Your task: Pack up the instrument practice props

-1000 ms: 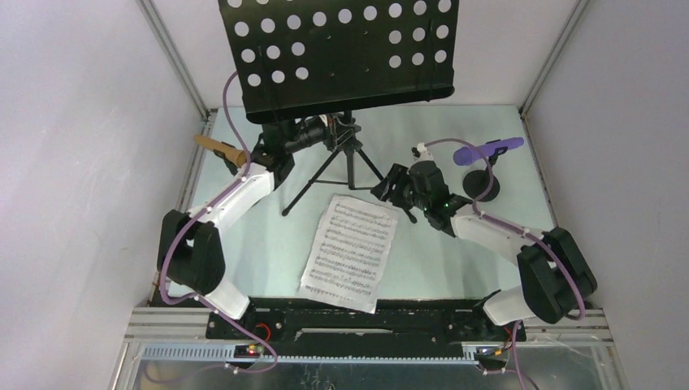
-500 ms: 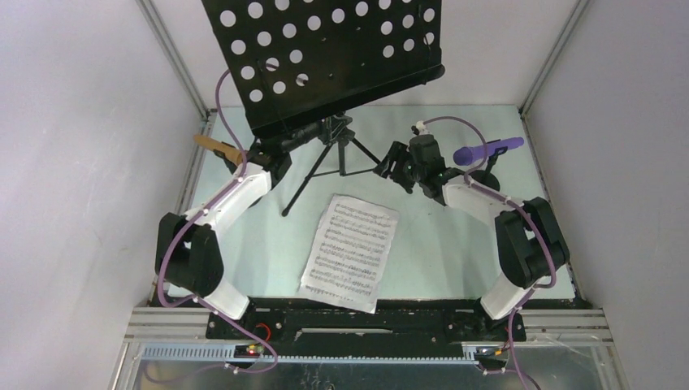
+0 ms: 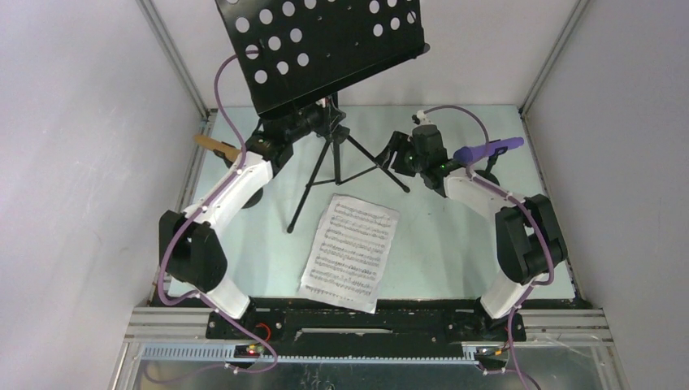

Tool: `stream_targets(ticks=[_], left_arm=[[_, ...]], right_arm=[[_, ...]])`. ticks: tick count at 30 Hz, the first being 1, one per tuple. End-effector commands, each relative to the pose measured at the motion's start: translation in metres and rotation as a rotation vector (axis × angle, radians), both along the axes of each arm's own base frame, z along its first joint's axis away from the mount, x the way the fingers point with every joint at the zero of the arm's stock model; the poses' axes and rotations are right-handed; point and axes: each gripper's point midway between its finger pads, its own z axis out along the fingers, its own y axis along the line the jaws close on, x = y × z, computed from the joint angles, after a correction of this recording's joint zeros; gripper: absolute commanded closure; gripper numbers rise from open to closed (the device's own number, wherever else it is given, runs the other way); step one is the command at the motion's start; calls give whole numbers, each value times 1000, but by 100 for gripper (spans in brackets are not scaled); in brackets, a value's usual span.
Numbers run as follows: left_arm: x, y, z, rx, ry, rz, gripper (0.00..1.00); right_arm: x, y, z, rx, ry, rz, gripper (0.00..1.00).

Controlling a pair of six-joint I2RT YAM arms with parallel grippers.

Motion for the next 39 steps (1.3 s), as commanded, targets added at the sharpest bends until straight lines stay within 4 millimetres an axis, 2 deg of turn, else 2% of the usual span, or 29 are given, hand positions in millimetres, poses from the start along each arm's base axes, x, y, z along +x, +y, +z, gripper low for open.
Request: stream_targets(ticks=[1,5,7,10,12,14,16,19,22,26,32,39], left_arm=[[-8,2,21,-61,53,52,100],[-15,2,11,-35,49,27,98],[-18,3,7,-20,42,15,88],[-22,3,4,-13,38,-4,66],[-26,3,1,-5,25,-26,54],[-29,6,-3,-2,13,-29,46],[-31,10,-2,-16,-11,-26,41],[-35,14,-4,-27,-32,-34,40],[-37,18,-6,-51,-34,-36,42],[-37,22,-4,-92,-56,-51,44],[-32,22,18,-229,-122,-148,42],[-23,12,16,-253,-123,-210,47]], right_arm=[[12,-5,31,-14,-97,-18,30],[-5,-5,47,13,-139,-16,29],[-15,-2,60,67,-159,-17,29],[-29,8,77,178,-159,-7,29],[-37,16,88,267,-159,-4,28],[-45,23,97,341,-161,-13,26],[-50,31,106,399,-173,-21,24],[-57,46,117,455,-183,-9,22],[-60,56,120,476,-192,-7,22],[-57,64,117,516,-176,-6,22],[-51,71,108,574,-124,-26,22],[-47,75,97,582,-99,-34,23]])
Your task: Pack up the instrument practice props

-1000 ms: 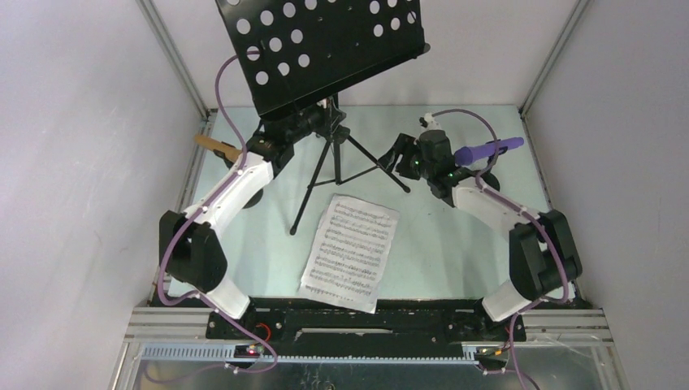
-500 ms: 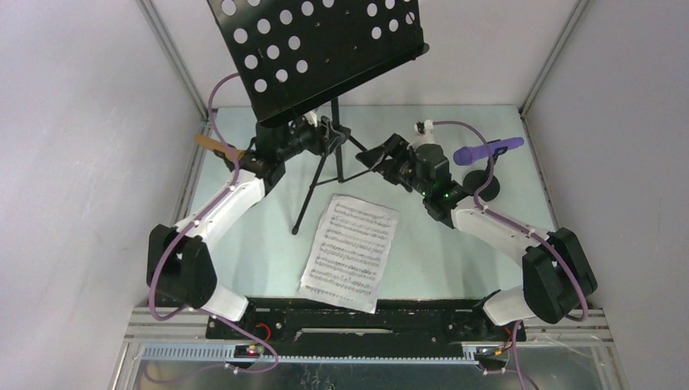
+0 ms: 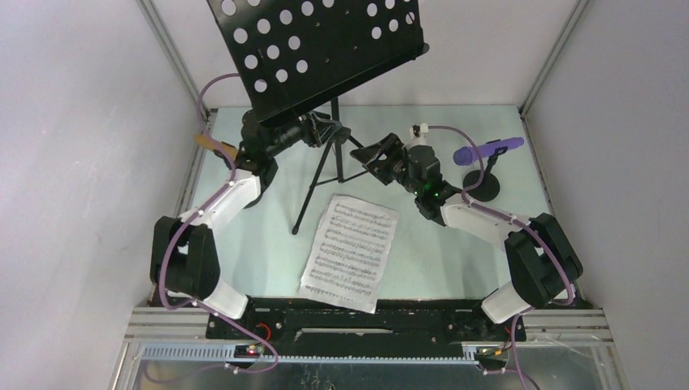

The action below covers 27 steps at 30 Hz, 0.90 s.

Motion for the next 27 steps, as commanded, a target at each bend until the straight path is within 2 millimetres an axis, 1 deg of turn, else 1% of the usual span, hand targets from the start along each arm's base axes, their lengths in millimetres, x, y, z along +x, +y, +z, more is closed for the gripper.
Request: stream_targets(ticks=[1,7,12,16,21,23,24,26,27], left_arm=[[0,-12,14,-46,-46,-76,48],[5,-14,1,-37,-19,-80,52],[8,-15,-2,-36,-10,-77,65],[10,-16,-1,-41,-9,-83,63],[14,-17,1,-52,-5,-85,56],[15,-19,4,-60,-14,-86,55],[15,-21,5,-60,-20,-83,57],[16,-24,6,-51,-40,-76,63],[17,-26,6,-50,-41,-78,68]], right_arm=[[6,1,11,53,-24,-22,23],[7,-1,17,68,-34,-25,23],[7,-3,19,64,-39,-25,24],[8,-4,18,80,-25,-24,24],[9,-4,20,92,-22,-22,24],[8,-4,19,90,-19,-20,24],[8,-4,19,89,-19,-21,24],[8,-5,18,82,-18,-23,25],[8,-5,18,79,-20,-24,25]])
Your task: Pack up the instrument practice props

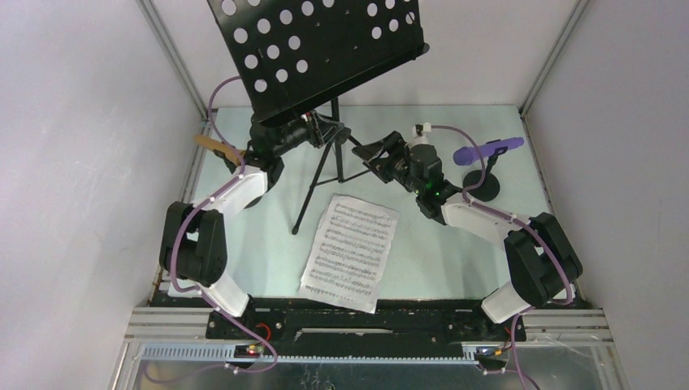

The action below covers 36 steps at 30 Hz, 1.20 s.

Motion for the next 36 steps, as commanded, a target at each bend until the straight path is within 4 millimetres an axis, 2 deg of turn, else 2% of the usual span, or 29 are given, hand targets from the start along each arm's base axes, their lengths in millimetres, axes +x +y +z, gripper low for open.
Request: stream_targets(ticks=[1,4,7,15,23,36], left_arm=[[4,-13,34,-26,-94,-29,74],[6,-13,30,-15,-85,-34,90],[6,-11,26,10,-90,-21,99],[4,-9,27,31,-102,-17,100],[3,-10,28,38,-105,-21,100],[0,-12,28,60,-111,-22,100]], right_arm=[[2,-1,14,29,-38,-7,25],[4,0,15,31,-32,-4,25],[6,5,21,57,-29,2,25],[21,15,42,252,24,-16,25],[37,23,44,464,91,-41,26],[47,29,54,486,88,-68,37]])
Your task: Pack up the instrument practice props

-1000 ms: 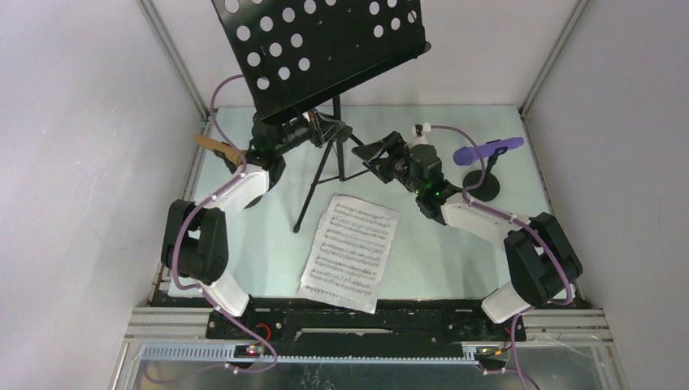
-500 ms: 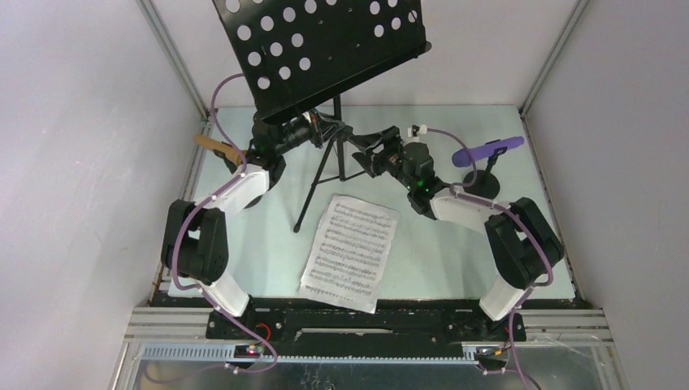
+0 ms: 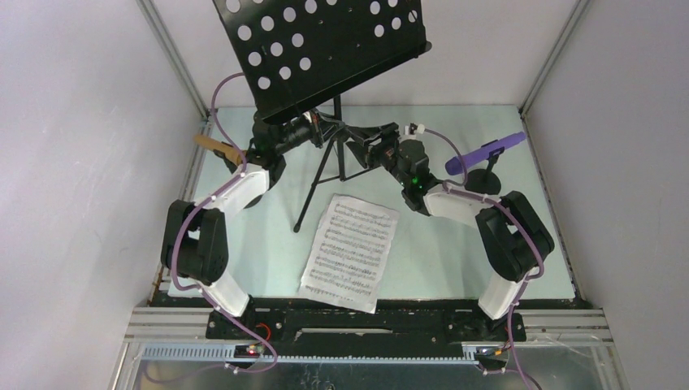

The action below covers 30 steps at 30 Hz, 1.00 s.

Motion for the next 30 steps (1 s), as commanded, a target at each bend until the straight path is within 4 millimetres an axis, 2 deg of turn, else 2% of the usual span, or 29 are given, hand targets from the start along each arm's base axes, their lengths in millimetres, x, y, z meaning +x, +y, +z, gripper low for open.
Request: stream_targets(ticks=[1,8,14,21,30], left_arm=[[-4,-6,29,-12,-27,0,100],[-3,-5,25,10,-29,10,100],[0,-3,17,42,-25,20,100],[0,-4,13,68,-27,10,100],[1,-2,4,112,-21,12,100]], right_arm=[[8,2,28,59,-47,-18,39],[9,7,22,67,-31,0,45],[8,13,19,59,-24,14,47],[12,16,14,54,-17,17,57],[16,20,7,48,-15,35,63]])
